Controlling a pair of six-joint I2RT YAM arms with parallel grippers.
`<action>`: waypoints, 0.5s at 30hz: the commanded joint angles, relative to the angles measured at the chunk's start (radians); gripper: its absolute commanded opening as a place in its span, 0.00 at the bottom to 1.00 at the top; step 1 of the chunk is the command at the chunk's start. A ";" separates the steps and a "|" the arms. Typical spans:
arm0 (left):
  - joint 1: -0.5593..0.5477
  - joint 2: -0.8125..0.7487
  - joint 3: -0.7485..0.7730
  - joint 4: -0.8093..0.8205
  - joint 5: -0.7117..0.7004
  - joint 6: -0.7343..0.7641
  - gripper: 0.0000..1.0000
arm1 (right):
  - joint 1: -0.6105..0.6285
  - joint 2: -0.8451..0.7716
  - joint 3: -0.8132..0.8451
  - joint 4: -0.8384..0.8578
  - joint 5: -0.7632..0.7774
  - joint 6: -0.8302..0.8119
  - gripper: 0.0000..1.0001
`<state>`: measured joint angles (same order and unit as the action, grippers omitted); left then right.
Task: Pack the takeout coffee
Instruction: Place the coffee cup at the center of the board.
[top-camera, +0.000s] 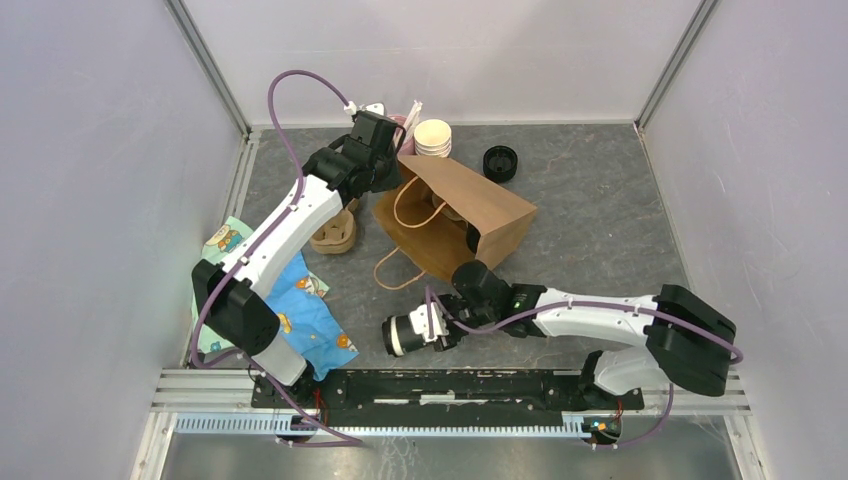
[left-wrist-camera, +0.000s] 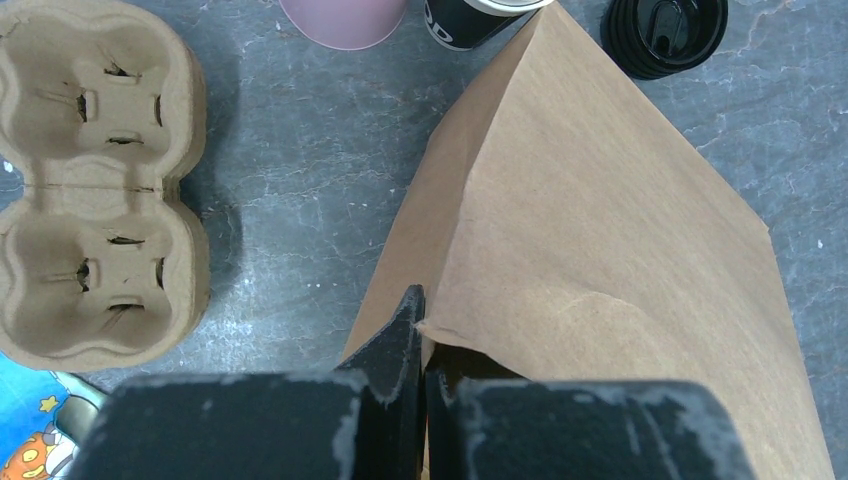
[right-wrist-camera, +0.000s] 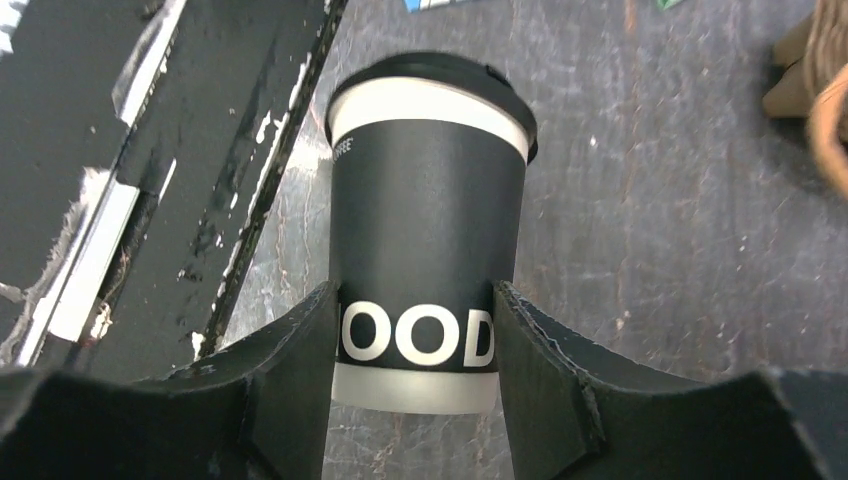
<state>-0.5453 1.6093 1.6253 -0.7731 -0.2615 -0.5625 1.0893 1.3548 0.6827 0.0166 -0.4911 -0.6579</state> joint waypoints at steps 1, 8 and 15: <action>0.007 -0.043 0.015 0.013 -0.030 0.038 0.02 | 0.004 0.003 -0.048 0.091 0.039 -0.017 0.29; 0.007 -0.065 -0.009 0.021 -0.030 0.039 0.02 | 0.004 -0.072 -0.076 0.049 0.159 0.023 0.79; 0.008 -0.065 -0.021 0.021 -0.004 0.042 0.02 | 0.045 -0.104 0.095 -0.172 0.183 0.037 0.98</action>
<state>-0.5446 1.5848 1.6104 -0.7734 -0.2604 -0.5625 1.1007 1.2858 0.6544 -0.0574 -0.3290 -0.6434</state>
